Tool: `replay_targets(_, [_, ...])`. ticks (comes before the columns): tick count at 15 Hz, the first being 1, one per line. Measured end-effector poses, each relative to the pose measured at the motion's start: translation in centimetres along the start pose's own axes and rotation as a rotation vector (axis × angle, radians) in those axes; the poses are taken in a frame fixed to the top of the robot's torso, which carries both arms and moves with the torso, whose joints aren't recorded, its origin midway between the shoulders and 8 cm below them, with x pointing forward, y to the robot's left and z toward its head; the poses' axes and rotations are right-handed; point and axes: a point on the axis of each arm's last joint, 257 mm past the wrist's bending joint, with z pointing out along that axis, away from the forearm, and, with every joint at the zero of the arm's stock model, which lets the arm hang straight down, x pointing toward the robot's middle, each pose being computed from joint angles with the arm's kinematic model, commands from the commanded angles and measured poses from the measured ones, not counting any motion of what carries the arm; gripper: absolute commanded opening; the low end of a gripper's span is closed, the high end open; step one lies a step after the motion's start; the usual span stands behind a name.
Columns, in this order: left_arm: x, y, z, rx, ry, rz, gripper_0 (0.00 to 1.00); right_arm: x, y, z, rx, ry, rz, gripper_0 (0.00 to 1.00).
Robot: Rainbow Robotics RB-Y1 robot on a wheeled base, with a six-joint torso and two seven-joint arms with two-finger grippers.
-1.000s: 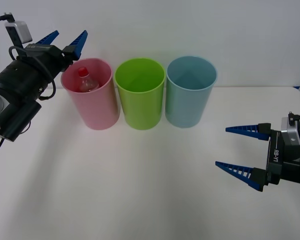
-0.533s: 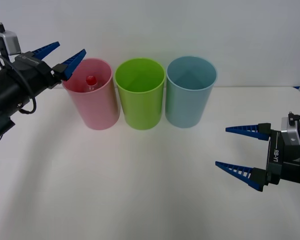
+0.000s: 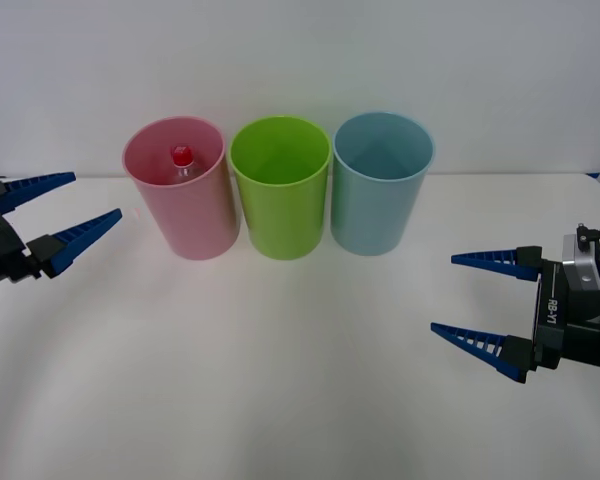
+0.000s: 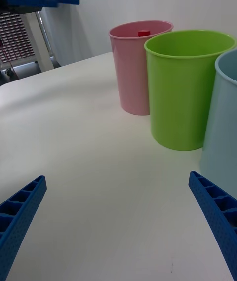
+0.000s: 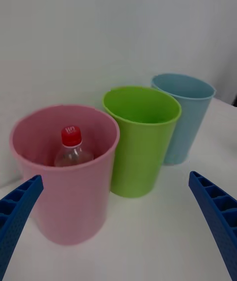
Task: Put cans in the blue bin and PET bottles in the pink bin and trash in the green bin.
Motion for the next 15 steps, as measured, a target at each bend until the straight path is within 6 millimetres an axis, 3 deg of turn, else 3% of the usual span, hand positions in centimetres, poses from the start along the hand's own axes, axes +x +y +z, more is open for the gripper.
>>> replay_targets(4, [5.0, -2.3, -3.8, 0.045, 0.133, -0.024, 1.0, 0.0, 0.0, 0.0, 0.0, 0.0, 0.0, 1.0])
replay_targets(9, [11.0, -3.9, -7.2, 0.062, 0.296, -0.011, 1.0, 0.0, 0.0, 0.0, 0.0, 0.0, 0.0, 1.0])
replay_targets(15, [14.6, -6.5, -7.9, 0.043, 0.375, -0.012, 1.0, 0.0, 0.0, 0.0, 0.0, 0.0, 0.0, 1.0])
